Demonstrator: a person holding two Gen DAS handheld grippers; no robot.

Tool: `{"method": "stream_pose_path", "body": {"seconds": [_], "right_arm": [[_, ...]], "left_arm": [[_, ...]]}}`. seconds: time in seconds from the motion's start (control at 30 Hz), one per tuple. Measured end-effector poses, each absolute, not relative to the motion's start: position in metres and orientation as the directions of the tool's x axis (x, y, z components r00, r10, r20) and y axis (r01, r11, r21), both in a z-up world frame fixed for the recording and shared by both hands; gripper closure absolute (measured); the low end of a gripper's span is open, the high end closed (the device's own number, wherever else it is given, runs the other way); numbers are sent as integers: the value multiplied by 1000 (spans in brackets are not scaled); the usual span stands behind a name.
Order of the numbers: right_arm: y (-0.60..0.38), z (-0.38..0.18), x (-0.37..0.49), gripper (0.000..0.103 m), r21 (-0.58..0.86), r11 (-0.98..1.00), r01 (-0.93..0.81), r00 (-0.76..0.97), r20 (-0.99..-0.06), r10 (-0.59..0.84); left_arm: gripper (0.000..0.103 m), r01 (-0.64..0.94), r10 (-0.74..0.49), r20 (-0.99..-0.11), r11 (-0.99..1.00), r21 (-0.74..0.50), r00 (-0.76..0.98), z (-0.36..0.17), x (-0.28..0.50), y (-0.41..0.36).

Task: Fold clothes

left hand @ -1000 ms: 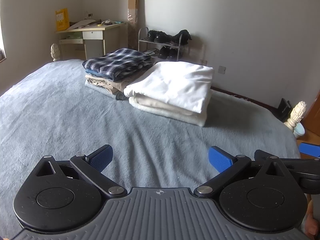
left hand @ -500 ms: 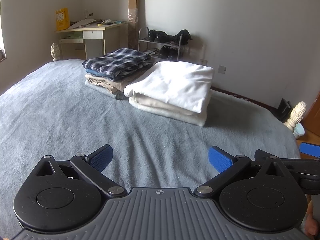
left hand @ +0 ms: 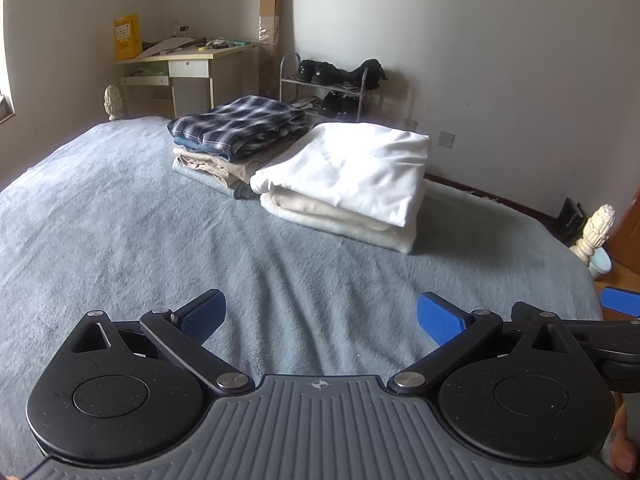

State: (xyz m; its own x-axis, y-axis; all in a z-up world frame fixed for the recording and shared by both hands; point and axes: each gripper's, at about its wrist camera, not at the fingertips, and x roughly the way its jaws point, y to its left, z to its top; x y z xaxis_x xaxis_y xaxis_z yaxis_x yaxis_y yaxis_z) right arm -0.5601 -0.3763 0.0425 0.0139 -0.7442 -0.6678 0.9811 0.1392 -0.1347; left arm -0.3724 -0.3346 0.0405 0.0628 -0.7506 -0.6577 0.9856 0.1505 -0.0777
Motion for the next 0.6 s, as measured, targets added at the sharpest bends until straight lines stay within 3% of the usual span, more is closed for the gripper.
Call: {"method": "stream_pose_path", "body": {"seconds": [0.6], "right_arm": [[-375, 44, -560, 0, -135, 140, 981, 16, -664, -747]], "left_arm": [[0, 984, -752, -655, 161, -73, 74, 41, -370, -335]]}}
